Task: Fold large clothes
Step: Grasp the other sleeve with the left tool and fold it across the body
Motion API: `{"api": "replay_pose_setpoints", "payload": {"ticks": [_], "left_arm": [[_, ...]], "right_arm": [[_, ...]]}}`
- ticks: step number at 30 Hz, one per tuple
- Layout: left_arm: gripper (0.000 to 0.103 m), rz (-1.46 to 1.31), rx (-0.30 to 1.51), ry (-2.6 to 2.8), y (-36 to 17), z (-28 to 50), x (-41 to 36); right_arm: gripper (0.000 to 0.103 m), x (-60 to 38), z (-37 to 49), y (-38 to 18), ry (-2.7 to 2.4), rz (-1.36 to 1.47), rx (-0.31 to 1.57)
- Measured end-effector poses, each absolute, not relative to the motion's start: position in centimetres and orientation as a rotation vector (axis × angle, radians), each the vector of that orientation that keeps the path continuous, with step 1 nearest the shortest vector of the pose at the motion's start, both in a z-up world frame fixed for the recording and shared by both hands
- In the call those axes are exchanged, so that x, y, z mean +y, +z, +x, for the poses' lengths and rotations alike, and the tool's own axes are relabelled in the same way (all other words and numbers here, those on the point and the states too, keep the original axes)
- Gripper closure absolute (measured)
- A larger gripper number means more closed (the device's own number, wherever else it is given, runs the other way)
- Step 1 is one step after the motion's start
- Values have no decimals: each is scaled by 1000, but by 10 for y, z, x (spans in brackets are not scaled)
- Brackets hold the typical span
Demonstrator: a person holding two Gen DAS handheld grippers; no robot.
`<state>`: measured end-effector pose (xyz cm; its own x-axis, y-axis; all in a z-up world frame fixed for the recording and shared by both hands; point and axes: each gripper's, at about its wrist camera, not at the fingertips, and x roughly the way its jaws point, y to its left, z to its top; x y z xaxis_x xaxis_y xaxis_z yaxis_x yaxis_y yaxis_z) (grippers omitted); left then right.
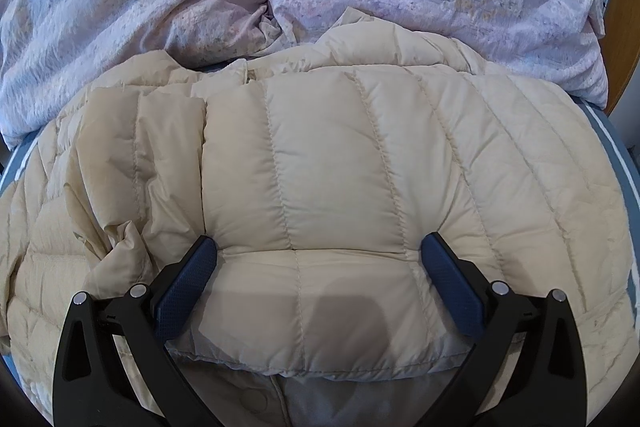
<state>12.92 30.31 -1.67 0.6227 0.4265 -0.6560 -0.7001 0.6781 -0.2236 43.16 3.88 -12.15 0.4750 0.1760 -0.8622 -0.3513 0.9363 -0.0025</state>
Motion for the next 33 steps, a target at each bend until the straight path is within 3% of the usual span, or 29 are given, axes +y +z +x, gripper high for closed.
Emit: {"api": "replay_pose_setpoints", "payload": {"ticks": [13,27,29,31,33], "left_arm": [[100,-426,621,294,0,260,193],[98,-418,790,37,-54,361,91],[94,-433,805,27,-59,363,88],[73,-450,801,17,-58,361,91],[58,-438,774,36,-52,354,95]], "right_arm": [[1,26,431,-92,389,-209,1068],[1,-59,439,-87,310,-126,1043],[1,-64,439,-86,310,-117,1041],[1,-67,437,-85,314,-110,1036],[1,-68,435,-81,322,-105,1024]]}}
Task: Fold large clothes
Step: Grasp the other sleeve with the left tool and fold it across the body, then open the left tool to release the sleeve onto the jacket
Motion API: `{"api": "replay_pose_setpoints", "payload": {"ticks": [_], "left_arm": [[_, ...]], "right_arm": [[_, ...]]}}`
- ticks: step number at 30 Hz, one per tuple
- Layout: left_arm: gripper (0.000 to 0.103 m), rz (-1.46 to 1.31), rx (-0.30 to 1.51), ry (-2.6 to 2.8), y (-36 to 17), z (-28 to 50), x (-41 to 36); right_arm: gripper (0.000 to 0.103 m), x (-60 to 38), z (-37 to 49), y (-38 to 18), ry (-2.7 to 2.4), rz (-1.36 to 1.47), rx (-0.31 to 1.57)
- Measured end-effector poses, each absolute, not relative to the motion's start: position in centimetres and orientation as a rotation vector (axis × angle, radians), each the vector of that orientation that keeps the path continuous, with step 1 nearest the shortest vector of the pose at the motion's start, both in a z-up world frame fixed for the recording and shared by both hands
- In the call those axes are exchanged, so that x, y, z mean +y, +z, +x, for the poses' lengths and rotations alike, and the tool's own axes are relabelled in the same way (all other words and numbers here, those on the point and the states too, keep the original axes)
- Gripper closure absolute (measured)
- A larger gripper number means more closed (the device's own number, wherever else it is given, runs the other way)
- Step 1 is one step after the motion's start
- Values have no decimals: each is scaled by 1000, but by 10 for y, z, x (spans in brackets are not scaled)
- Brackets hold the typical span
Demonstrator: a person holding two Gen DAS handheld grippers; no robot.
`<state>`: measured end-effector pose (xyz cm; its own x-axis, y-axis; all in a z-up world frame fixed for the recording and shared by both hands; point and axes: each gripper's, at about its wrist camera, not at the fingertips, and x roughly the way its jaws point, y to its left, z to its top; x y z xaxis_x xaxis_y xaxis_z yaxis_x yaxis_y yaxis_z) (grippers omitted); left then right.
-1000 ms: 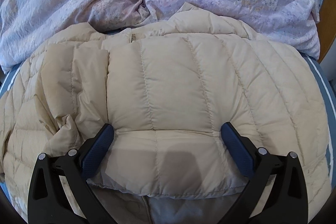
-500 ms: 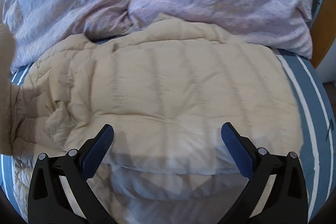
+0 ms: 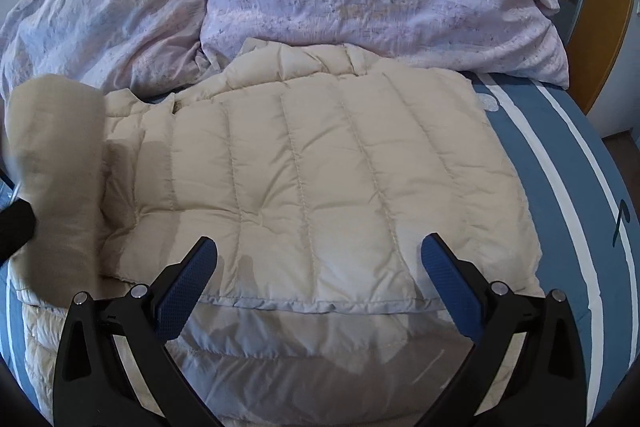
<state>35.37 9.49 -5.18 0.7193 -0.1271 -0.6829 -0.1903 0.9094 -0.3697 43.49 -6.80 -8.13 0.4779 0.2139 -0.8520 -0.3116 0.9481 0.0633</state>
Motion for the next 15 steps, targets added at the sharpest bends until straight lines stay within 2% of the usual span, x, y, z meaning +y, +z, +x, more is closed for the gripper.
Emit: {"api": "replay_pose_setpoints", "payload": {"ticks": [4,6,11,15], "left_arm": [[53,-425,751,77,-42,342,109],[53,-419,752,113,-42,336,119],[53,-384,788,219,-55,326,142],[53,-341,824,290,-71,328,155]], "right_arm": [[2,-64,430,-72,347,-93,1000],[6,-60,426,-66,372,-83,987],[31,-44,417,-52,446,-65,948],[36,-25,415,-59,484,-69,973]]}}
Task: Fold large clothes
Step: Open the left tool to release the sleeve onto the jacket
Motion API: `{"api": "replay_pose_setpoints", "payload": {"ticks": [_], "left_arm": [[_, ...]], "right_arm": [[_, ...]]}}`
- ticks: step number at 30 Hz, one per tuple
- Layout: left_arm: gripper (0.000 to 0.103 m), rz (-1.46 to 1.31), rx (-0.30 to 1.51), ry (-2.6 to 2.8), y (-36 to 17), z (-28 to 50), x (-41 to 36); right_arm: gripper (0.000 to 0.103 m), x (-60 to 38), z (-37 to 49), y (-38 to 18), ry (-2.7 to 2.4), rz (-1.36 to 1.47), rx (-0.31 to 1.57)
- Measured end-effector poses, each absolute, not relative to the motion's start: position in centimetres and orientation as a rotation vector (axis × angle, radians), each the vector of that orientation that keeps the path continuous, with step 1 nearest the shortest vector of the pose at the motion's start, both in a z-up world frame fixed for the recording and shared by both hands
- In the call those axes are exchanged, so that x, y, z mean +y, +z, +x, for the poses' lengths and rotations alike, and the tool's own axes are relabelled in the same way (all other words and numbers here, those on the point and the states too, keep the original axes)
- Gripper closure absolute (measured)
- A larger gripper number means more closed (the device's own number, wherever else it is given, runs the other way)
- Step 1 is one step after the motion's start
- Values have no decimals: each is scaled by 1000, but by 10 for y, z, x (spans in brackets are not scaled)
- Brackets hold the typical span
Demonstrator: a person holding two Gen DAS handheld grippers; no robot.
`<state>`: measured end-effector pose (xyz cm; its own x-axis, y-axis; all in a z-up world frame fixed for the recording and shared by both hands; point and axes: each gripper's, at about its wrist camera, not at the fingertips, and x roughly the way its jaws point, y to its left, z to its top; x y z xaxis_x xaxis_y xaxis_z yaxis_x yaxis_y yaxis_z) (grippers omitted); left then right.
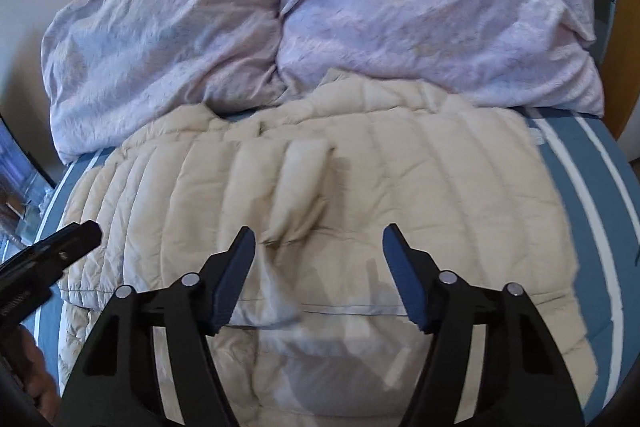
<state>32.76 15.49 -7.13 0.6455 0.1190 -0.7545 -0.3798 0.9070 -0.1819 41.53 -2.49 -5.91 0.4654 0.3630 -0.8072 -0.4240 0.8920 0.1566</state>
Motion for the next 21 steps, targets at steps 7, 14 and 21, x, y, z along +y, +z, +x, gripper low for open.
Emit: {"api": "replay_pose_setpoints", "payload": {"ticks": [7,14,21], "left_arm": [[53,-299,890,381,-105,337,175],[52,-265,927,428,-132,345,184],[52,-262,923,450,-140,348,188]], "right_arm": [[46,-16,426,-103,386,-150,1050],[46,-14,425,-115,339,-207,1017],[42,-9,424,-114,353,-213,1008]]}}
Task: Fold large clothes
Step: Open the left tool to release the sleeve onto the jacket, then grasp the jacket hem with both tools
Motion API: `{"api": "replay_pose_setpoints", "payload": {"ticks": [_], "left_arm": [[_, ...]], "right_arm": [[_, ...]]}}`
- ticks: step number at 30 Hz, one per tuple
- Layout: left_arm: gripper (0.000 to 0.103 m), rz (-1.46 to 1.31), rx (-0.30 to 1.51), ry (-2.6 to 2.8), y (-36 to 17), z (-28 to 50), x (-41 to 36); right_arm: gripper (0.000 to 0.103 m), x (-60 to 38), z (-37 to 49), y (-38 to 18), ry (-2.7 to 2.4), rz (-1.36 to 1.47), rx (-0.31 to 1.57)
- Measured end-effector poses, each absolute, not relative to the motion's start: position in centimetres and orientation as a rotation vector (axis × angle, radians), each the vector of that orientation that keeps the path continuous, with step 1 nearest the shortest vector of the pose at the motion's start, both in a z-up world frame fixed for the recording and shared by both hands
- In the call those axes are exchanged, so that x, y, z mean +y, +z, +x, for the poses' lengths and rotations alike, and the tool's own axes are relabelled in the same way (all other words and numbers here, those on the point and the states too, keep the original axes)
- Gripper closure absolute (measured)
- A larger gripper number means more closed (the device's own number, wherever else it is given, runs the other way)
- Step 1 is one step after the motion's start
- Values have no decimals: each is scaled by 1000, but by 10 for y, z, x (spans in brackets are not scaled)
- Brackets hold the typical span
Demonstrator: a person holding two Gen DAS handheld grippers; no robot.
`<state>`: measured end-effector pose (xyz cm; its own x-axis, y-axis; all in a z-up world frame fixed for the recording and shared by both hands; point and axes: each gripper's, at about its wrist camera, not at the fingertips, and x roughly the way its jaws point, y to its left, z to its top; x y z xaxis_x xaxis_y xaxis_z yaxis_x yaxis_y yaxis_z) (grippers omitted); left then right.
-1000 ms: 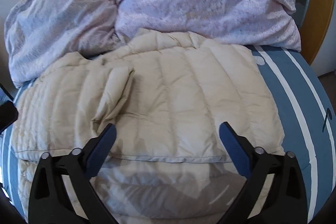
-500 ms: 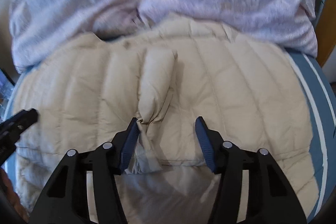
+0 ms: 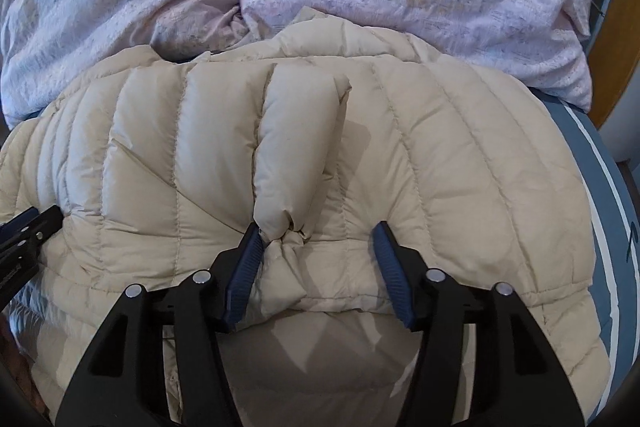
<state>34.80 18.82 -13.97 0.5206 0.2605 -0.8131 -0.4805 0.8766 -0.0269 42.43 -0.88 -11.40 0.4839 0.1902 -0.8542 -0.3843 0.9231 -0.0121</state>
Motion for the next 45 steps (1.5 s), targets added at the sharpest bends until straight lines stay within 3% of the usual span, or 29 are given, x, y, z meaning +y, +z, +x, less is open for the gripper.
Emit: {"api": "replay_pose_setpoints", "payload": {"ticks": [3,5,8,10,21,24,32,41,45], "left_arm": [[49,-296,921,439,-134,339,191],[39,-352,906,389,-126,321,194],[35,-364,892,358,-114,290,193],[30,-367,885,346,-109,264,195],[30,-407,874,319,-117,110,208],[30,-430,879,302,-125,81,205],[31,-478,889,265,-140,52,191],[39,-502,867,221,-146,32,173],[43,-519,855,196,-147,27,165]], "right_arm": [[32,-12,423,-105,409,-207,1029],[17,-21,418,-94,442,-182,1017],[9,-43,403,-70,479,-167,965],[8,-64,390,-58,505,-171,967],[8,-217,337,-62,491,-126,1089],[10,-259,327,-69,459,-85,1123],[27,-310,308,-80,498,52,1210],[35,-331,297,-91,545,150,1236],[44,-336,292,-94,630,246,1255]]}}
